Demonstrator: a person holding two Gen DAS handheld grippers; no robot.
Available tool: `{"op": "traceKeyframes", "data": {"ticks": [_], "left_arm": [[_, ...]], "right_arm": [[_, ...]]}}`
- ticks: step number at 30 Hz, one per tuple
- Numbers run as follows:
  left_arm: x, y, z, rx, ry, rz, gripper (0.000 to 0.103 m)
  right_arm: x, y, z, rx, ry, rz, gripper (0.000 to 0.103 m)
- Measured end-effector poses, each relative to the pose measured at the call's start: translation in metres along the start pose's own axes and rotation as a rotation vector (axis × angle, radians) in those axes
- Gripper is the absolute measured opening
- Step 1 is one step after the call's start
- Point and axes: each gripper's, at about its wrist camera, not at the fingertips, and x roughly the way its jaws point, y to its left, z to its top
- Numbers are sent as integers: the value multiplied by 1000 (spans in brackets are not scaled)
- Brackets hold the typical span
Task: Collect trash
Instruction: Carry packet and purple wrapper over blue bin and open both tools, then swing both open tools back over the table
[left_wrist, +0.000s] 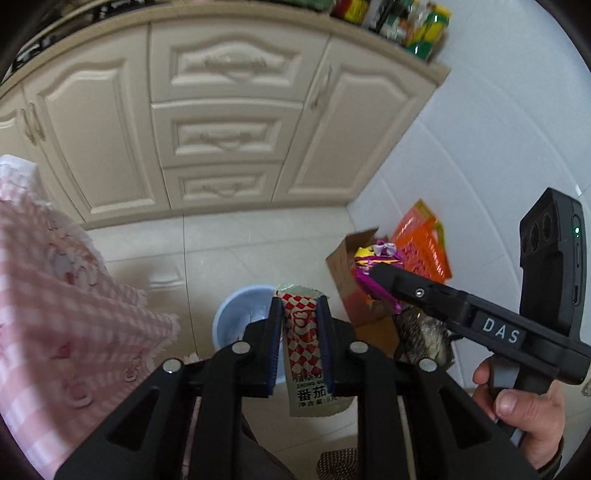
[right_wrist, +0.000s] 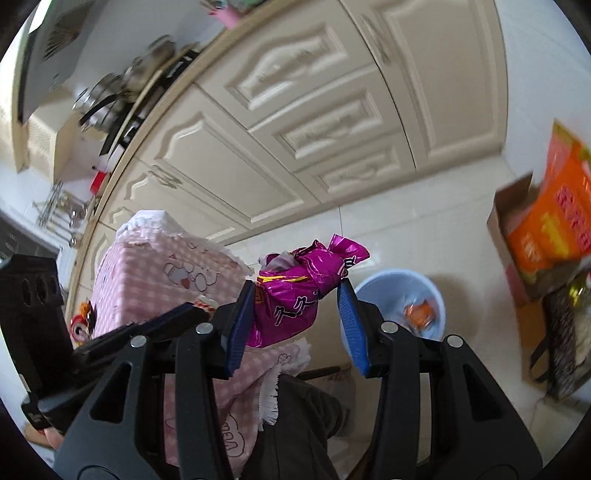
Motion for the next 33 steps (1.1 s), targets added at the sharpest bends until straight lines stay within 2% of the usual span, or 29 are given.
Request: {"op": "traceKeyframes", "data": {"ticks": [2, 3, 4, 5, 6, 7, 8, 15, 24, 33], "left_arm": [[15, -2, 3, 12, 28, 6, 21], [21, -3, 6, 15, 40, 5, 22], [27, -3, 7, 15, 59, 3, 32], [29, -2, 9, 12, 66, 9, 51], [31, 0, 10, 3, 66, 27, 63], [30, 2, 13, -5, 56, 36, 78], [26, 5, 14, -15, 30, 42, 81], [11, 14, 20, -21, -15, 139, 89], [-16, 17, 16, -18, -61, 148, 89], [-48, 17, 10, -12, -115, 153, 89]], "right_arm": [[10, -12, 1, 43, 16, 0, 49], [14, -18, 1, 63, 25, 2, 55], [17, -22, 0, 79, 29, 3, 62], [20, -27, 1, 97, 28, 1, 78], [21, -30, 1, 114, 25, -4, 87], [21, -35, 1, 127, 25, -10, 90], [22, -37, 1, 134, 25, -18, 94], [20, -42, 1, 136, 22, -70, 97], [12, -24, 1, 99, 11, -83, 97], [-8, 13, 6, 37, -31, -89, 97]]}}
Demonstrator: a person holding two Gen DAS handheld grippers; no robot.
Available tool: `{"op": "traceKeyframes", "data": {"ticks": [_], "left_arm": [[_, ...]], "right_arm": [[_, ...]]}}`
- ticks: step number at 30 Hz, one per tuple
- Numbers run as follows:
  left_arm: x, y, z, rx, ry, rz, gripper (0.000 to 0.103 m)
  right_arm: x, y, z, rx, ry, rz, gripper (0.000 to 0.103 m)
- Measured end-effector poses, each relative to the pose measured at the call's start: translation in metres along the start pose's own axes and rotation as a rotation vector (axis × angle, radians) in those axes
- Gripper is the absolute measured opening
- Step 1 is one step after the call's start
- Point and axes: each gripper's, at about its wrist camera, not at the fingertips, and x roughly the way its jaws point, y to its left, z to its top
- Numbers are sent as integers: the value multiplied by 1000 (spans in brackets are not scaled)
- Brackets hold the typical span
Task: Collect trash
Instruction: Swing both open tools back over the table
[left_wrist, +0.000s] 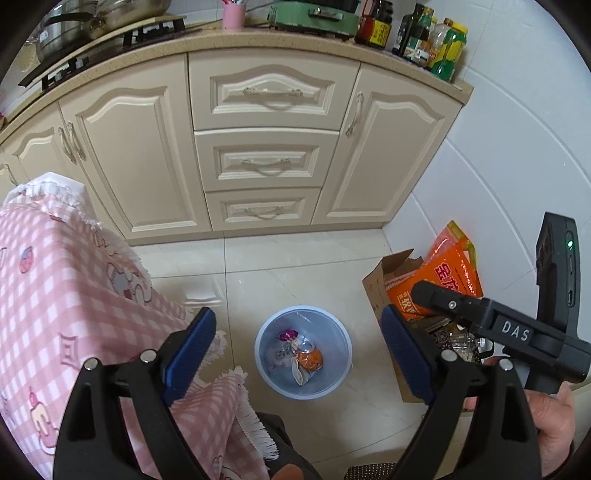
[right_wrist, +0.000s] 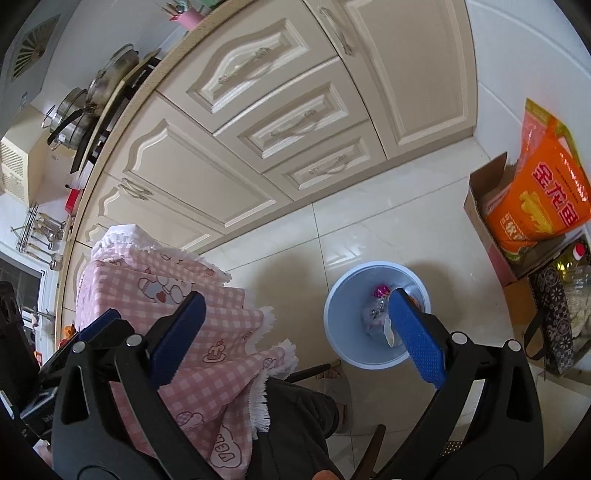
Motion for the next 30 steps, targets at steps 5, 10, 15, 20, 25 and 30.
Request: {"op": "traceKeyframes", "data": {"ticks": [5, 10, 15, 20, 25, 30], "left_arm": [[-32, 12, -2, -15, -61, 11, 89], [-67, 34, -6, -36, -129, 45, 89], [-112, 67, -13, -77, -203, 87, 89], [-157, 100, -30, -118, -287, 143, 89], [-200, 134, -51, -169, -363, 214, 89], [-236, 165, -76, -214, -436, 295, 89]], "right_arm": [[-15, 37, 2, -74, -26, 13, 97], [-26, 86, 1, -176, -48, 32, 97], [-34, 139, -6, -281, -57, 76, 97], [-39, 197, -20, -385, -54, 146, 97], [-38, 244, -36, -468, -43, 200, 97], [-30, 292, -56, -559, -17, 241, 97]]}}
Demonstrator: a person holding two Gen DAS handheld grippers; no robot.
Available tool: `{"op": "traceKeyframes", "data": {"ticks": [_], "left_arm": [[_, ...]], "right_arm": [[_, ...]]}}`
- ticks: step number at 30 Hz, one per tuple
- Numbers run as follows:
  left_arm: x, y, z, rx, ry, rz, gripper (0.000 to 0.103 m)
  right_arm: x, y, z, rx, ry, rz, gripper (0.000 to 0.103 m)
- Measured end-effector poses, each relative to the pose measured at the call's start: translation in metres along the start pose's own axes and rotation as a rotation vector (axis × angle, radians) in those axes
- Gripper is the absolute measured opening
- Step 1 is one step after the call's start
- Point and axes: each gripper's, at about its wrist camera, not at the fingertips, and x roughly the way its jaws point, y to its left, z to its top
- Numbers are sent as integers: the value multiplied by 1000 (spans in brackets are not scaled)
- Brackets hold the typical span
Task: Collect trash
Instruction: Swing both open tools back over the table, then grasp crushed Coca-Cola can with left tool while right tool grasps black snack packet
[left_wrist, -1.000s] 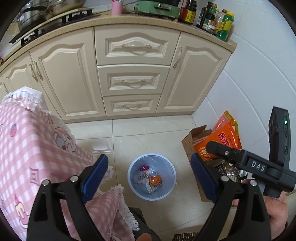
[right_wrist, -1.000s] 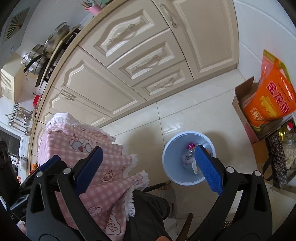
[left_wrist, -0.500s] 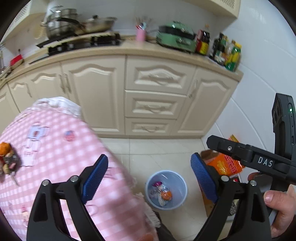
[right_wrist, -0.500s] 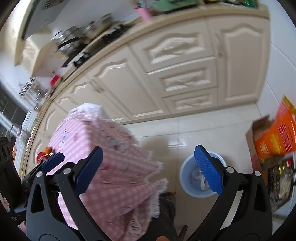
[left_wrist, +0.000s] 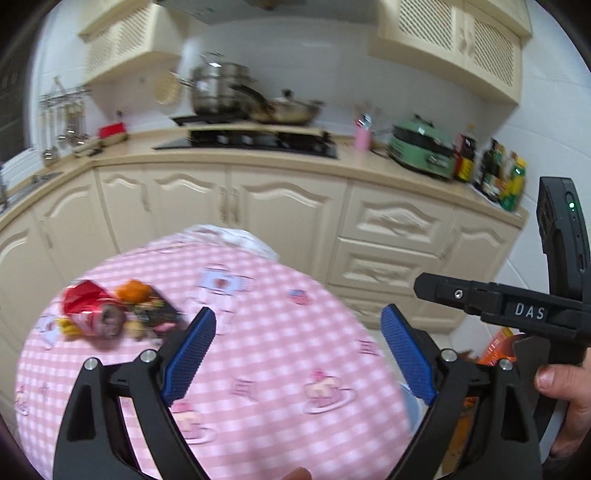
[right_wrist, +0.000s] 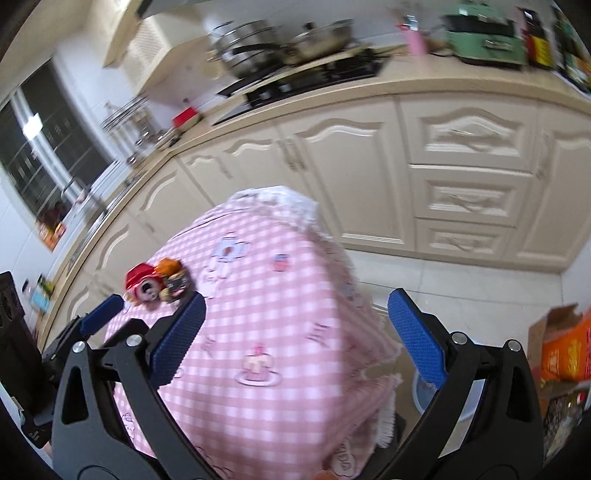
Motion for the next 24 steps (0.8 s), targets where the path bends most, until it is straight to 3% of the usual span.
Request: {"op": "traceKeyframes", "data": {"ticks": [6, 14, 18, 24], "left_arm": [[-25, 50, -7, -30, -51, 105, 90], [-34, 132, -22, -100, -46, 215, 92], [-22, 165, -23, -85, -38, 242, 92], [24, 189, -18, 18, -1, 261, 92]], "right_arm": [[31, 59, 4, -115, 40, 51, 97], [85, 112, 3, -225, 122, 91, 97], [111, 127, 1, -248, 162, 91, 97], [146, 135, 2, -254, 209, 89, 97]]}}
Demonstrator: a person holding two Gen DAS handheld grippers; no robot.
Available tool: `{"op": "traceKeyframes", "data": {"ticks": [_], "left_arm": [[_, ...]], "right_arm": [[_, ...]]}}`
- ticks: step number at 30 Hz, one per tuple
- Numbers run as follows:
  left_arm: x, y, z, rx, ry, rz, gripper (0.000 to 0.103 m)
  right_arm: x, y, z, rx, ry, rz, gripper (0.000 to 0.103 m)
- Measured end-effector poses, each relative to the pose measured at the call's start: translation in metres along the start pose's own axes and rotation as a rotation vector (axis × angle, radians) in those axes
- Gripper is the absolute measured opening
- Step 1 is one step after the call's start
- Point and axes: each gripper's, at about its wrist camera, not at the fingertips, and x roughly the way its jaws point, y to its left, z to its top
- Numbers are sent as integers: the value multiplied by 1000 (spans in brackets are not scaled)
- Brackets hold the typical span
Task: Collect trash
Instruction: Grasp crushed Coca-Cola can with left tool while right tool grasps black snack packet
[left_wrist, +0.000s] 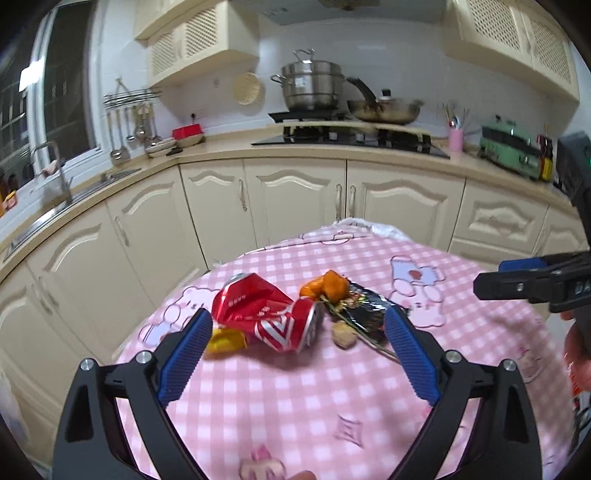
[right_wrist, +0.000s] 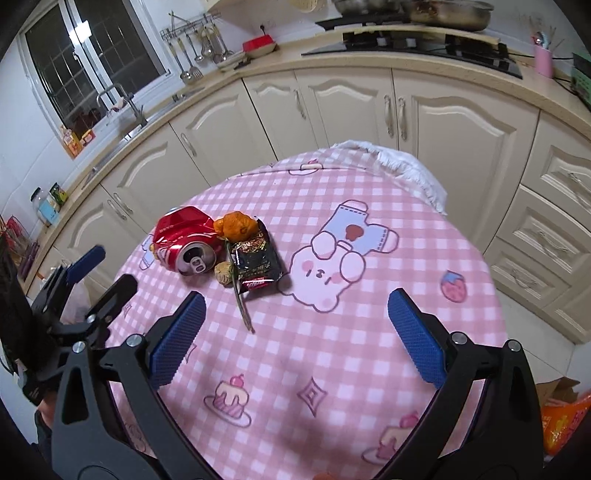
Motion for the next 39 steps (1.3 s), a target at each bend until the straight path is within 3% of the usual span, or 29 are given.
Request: {"op": "traceKeyframes", "data": {"ticks": [6, 9, 10, 14, 16, 21, 22, 23, 25, 29, 39], "left_arm": [[48, 2, 0, 78, 48, 3, 91], [63, -3, -2, 133, 100, -15, 59], [70, -5, -3, 152, 130, -22, 38], [74, -11, -9, 207, 132, -37, 23], [72, -13, -10, 212, 128, -34, 22], [61, -2, -14, 155, 102, -40, 22], [56, 1, -15, 134, 90, -52, 22], [52, 5, -14, 121, 77, -61, 22], [42, 8, -15, 101, 44, -74, 21], [25, 12, -15, 49, -5, -100, 21], [-18, 4, -26, -10, -49, -144, 21]], "right_arm": [[39, 3, 11, -24, 47, -1, 97], [55, 6, 14, -49, 71, -5, 97], [63, 9, 16, -63, 81, -4, 97], [85, 20, 22, -111, 98, -4, 96], [100, 28, 26, -138, 122, -12, 84], [118, 42, 26, -189, 158, -8, 28], [115, 43, 24, -191, 157, -10, 26], [113, 44, 23, -199, 152, -15, 11], [106, 43, 17, -196, 145, 0, 6], [90, 36, 5, -163, 116, -18, 5], [36, 14, -23, -81, 53, -34, 2]]}}
